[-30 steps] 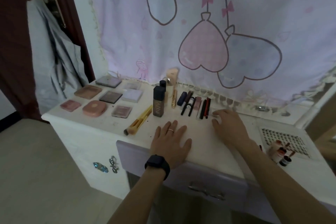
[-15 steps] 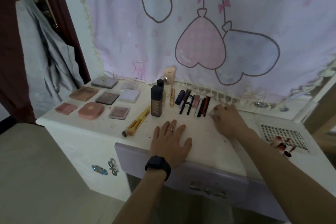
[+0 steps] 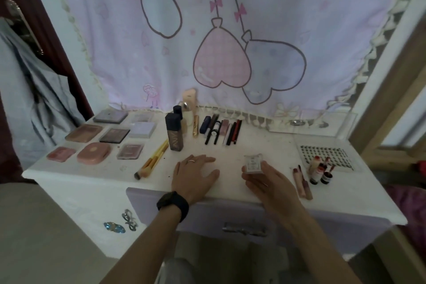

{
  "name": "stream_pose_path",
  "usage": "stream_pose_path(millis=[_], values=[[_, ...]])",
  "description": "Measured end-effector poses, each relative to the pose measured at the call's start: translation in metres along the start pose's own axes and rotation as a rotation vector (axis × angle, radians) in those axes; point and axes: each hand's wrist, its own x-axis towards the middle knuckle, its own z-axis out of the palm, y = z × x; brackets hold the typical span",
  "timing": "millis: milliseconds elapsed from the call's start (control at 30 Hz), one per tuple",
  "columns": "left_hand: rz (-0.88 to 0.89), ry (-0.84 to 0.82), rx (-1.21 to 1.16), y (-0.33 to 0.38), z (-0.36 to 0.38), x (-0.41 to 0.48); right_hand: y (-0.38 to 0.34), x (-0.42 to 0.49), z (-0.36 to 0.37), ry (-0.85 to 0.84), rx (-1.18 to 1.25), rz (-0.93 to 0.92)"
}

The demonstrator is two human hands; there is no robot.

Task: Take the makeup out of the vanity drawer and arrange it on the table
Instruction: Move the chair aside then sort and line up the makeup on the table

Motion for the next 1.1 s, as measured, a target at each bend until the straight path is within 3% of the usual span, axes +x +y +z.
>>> stream_pose_path(millis=[100, 167, 533, 667, 867, 1100], values=[[0.037, 0.001, -0.317, 0.019, -0.010, -0.002, 0.000, 0.001, -0.001, -0.048, -0.009, -0.021], [0.107, -0.009, -0.382, 0.033, -0.013, -0.006, 0.000, 0.001, -0.001, -0.074, -0.027, -0.025], [0.317, 0.014, -0.212, 0.064, -0.011, -0.015, 0.002, 0.002, -0.001, -0.078, -0.058, -0.076], [0.275, -0.026, -0.292, 0.063, -0.015, -0.017, 0.000, -0.001, 0.002, -0.082, -0.120, -0.085], [0.052, -0.073, -0.676, 0.067, -0.021, -0.015, -0.004, -0.011, 0.013, -0.118, -0.327, -0.123], [0.017, -0.143, -0.768, 0.066, -0.021, -0.020, 0.002, -0.015, 0.015, -0.118, -0.463, -0.214]])
